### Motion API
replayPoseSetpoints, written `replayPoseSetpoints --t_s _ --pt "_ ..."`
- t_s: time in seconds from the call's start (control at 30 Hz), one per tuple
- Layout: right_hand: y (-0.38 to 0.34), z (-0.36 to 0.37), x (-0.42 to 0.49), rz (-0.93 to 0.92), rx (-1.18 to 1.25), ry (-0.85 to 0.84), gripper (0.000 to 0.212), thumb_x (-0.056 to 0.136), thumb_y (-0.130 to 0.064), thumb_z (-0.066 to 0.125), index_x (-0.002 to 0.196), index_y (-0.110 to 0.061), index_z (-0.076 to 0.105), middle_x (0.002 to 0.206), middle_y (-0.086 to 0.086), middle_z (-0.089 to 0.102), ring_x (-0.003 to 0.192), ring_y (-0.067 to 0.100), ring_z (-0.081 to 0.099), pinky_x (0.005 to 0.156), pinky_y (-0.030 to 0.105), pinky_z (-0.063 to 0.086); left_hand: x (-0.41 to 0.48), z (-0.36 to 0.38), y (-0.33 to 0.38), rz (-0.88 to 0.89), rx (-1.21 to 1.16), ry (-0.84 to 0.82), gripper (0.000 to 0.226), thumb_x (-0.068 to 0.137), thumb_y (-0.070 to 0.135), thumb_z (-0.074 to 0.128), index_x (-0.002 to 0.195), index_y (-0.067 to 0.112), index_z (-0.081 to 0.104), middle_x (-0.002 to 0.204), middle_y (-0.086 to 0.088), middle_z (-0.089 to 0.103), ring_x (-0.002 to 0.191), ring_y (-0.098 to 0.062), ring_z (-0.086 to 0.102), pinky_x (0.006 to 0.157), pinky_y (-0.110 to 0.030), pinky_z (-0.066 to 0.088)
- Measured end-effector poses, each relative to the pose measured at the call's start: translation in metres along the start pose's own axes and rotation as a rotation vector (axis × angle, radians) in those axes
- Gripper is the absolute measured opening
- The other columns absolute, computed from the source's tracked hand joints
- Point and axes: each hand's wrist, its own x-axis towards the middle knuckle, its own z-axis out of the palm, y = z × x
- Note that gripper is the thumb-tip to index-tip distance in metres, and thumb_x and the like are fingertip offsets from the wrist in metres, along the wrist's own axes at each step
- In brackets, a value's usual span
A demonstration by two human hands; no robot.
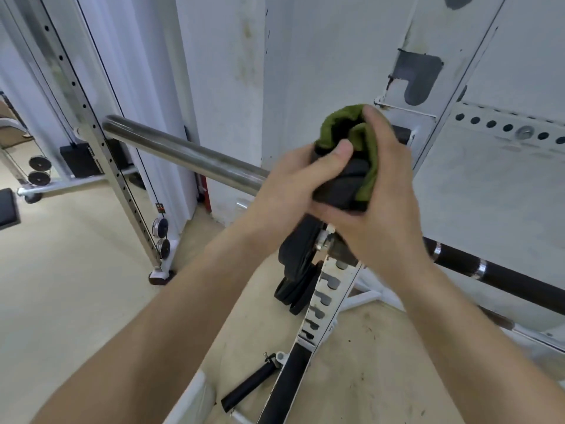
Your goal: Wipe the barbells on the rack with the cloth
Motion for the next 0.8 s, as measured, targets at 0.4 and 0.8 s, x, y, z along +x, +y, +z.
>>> replayPoseSetpoints --t_s 0.4,0.8 --pt "-0.014 -0.007 0.036 -0.115 -0.54 -0.234 0.053 0.079 -0.025 0.064 0.13 -0.031 0.054 0.116 0.011 0.059 0.103 0.039 0.06 0.088 0.042 0.053 -0.036 -0.054 -0.115 -0.37 -0.554 0.346 0.03 0.092 0.032 0.065 0.115 0.012 0.063 0.116 -0.007 0.068 0.11 -0.022 0.066 0.097 -0.039 0.051" --pt "0.0 0.06 -0.014 -0.213 -1.131 -0.298 0.027 0.088 -0.026 0.06 0.111 -0.013 0.055 0.105 0.014 0.063 0.086 0.035 0.063 0.075 0.043 0.047 0.0 -0.063 -0.122 -0.239 -0.646 0.271 0.028 0.095 0.021 0.065 0.117 0.006 0.064 0.108 -0.01 0.071 0.103 -0.023 0.066 0.089 -0.032 0.058"
